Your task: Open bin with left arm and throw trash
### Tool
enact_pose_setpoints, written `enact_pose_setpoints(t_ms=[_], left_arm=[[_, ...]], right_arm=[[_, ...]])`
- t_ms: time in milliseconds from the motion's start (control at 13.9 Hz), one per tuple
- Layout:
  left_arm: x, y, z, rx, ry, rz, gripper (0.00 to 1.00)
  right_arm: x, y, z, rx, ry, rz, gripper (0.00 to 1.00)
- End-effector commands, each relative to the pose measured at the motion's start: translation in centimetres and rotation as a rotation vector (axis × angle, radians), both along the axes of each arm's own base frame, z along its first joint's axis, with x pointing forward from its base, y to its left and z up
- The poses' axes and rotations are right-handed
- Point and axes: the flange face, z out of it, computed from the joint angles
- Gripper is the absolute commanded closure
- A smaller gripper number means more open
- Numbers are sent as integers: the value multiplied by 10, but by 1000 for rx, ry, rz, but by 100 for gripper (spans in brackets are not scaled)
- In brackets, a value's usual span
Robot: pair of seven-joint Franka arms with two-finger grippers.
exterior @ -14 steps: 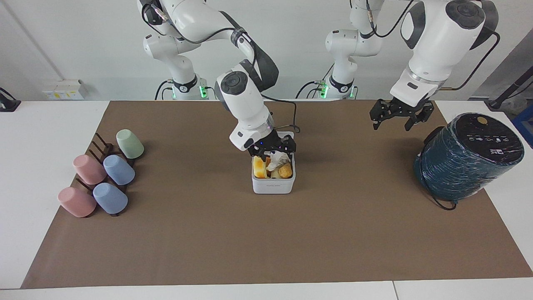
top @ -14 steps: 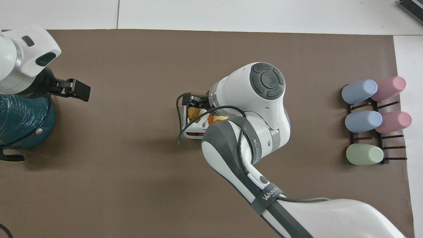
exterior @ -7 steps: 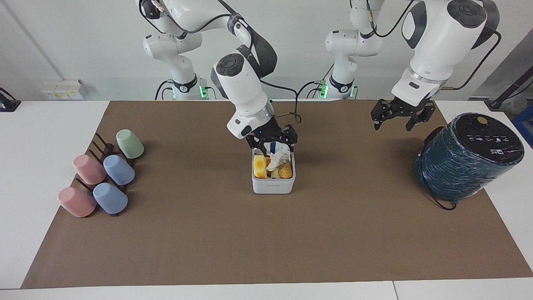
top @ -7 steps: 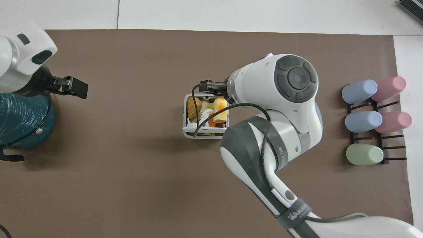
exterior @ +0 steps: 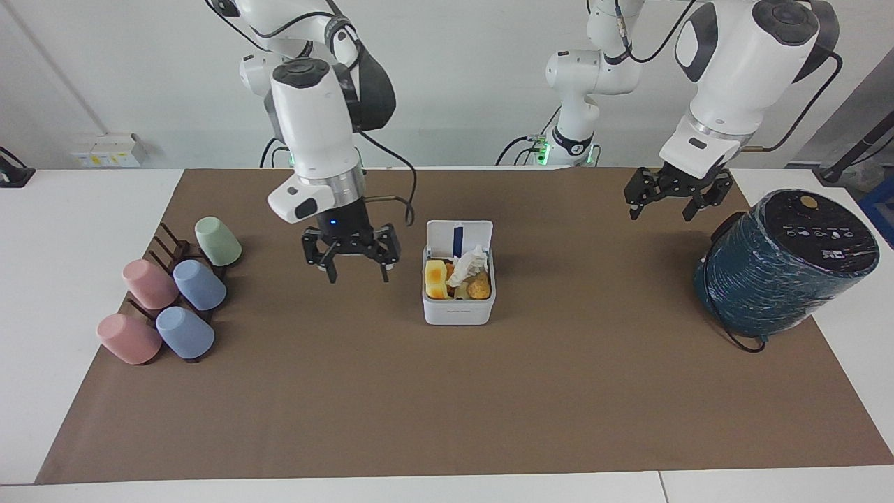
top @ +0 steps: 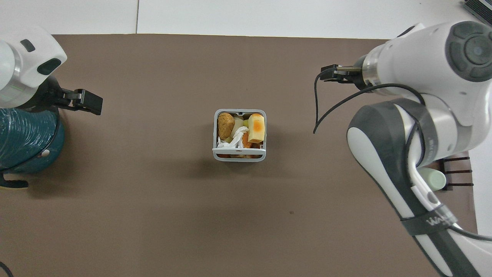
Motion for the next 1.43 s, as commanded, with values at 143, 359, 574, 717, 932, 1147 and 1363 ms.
enact_pose_setpoints(t_ms=[143,359,574,717,932,1147,1363], left_arm=[[-6,4,2,8,-21,-8,0],[-6,3,1,8,-19,-10,0],[-6,2,1,7,-22,-11,0],[-6,1,1,7,-22,-13,0],[-6,2,0,8,-19,-11,0],[-6,2,-1,8,-19,-11,0],[-6,2,0,8,-21,-11,0]], right_arm=[[-30,-57,46,-49,60,-52,0],[-47,-97,70,-65,84,-58,0],[-71,-138,91,-74,138,-49,0],[-84,-155,94,-79,199,-29,0],[-99,-171,90,-77,237,-2,0],[-95,-164,92,-74,221,-17,0],[-96,-161,93,-70,229,-29,0]])
